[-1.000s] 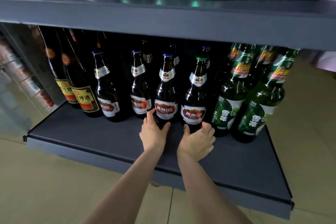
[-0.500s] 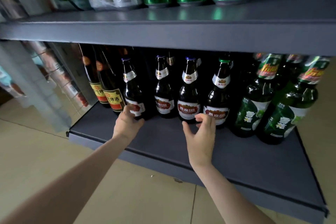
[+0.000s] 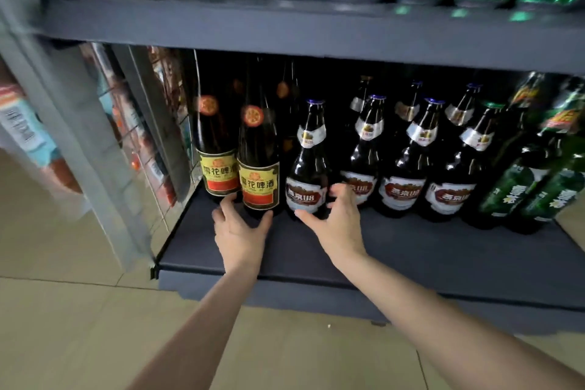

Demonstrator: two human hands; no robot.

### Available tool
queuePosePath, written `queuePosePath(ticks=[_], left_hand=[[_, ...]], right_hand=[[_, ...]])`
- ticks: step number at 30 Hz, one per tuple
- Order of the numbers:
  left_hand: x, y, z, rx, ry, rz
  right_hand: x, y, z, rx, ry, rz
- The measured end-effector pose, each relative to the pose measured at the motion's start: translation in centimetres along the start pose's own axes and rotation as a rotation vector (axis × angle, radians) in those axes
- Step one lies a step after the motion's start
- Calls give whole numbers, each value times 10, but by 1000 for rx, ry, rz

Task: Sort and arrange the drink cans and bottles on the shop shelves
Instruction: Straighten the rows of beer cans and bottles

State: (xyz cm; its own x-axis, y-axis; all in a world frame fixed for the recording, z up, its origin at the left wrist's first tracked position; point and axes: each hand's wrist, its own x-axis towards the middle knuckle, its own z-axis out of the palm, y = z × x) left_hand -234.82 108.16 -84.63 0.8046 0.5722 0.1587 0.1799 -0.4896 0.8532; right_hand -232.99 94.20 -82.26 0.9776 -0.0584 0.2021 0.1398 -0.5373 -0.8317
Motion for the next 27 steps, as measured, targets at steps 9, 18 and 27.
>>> queuePosePath(ticks=[9,18,27], left_hand=[[16,-5,5,-22,-98,87],[19,-16,5,-49,-62,137],[17,-15,5,35,-49,155]], right_hand=[[4,-11,48,-226,247,307],[1,-5,40,-144,297,201],[-37,29,-38,-102,241,163]])
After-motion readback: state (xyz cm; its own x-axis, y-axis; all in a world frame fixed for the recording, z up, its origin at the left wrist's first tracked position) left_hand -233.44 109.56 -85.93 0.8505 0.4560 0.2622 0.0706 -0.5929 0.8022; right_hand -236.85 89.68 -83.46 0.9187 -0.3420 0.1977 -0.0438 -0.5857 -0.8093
